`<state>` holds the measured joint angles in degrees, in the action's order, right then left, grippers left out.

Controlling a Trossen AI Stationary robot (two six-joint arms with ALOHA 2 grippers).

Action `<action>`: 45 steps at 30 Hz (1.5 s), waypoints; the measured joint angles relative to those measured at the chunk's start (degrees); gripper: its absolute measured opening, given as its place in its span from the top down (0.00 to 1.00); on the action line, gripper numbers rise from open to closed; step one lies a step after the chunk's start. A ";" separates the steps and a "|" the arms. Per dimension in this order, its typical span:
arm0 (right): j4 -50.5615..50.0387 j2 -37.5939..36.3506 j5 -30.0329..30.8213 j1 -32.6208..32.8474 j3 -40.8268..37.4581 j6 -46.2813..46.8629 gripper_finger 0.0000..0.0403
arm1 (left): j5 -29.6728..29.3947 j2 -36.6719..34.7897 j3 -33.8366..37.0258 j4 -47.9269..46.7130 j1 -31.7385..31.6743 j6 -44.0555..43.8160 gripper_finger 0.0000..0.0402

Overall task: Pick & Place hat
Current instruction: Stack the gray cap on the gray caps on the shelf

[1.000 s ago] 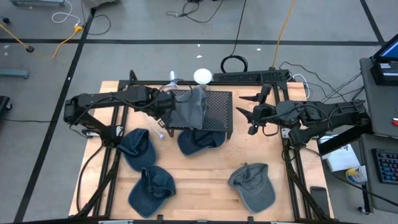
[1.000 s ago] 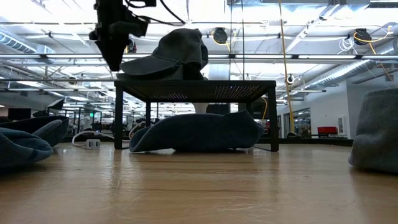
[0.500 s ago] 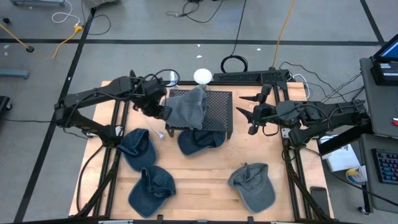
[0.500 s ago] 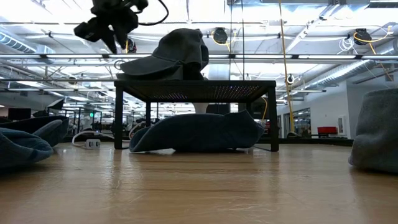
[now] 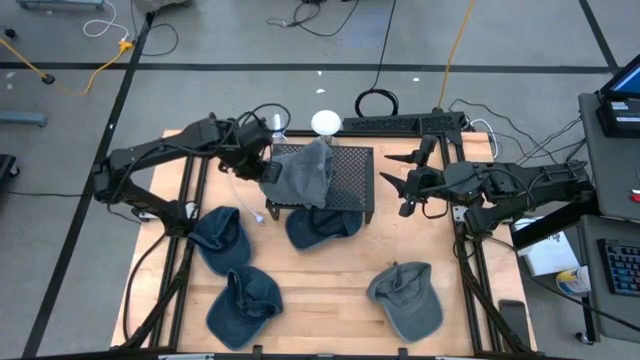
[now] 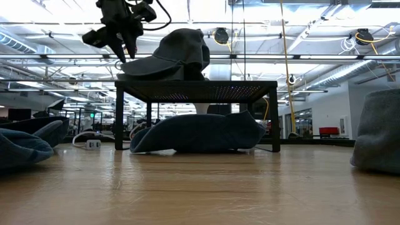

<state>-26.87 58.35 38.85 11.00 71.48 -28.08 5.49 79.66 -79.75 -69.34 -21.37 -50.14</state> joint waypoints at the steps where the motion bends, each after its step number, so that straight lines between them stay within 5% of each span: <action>1: 0.00 0.00 0.00 -0.02 0.00 0.40 0.54 | 0.08 -0.09 0.00 0.00 -0.23 -0.08 0.71; 5: -1.34 -0.14 -1.37 -0.02 0.00 8.22 0.54 | 3.56 -0.94 0.00 0.57 -0.10 1.01 0.71; 15: -14.25 1.12 -16.64 -0.04 0.00 34.31 0.54 | 7.83 -5.53 0.00 12.43 2.44 19.05 0.71; 24: -33.44 3.92 -29.50 -0.02 0.00 66.72 0.54 | 8.15 -9.81 -0.07 29.81 8.57 30.97 0.71; 32: -42.13 4.31 -41.14 2.18 0.00 87.45 0.52 | 12.45 -10.49 -0.07 30.52 14.54 31.42 0.55; 39: -43.32 4.26 -46.49 6.43 -0.05 99.42 0.38 | 7.88 -10.74 -0.07 28.01 21.46 31.41 0.41; 45: -42.24 4.26 -50.27 10.54 -4.85 106.09 0.30 | 1.60 -11.15 -0.04 28.98 26.31 30.29 0.39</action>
<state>-69.12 62.61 -11.42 21.54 66.63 78.01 7.09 68.51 -79.78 -40.36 4.94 -19.86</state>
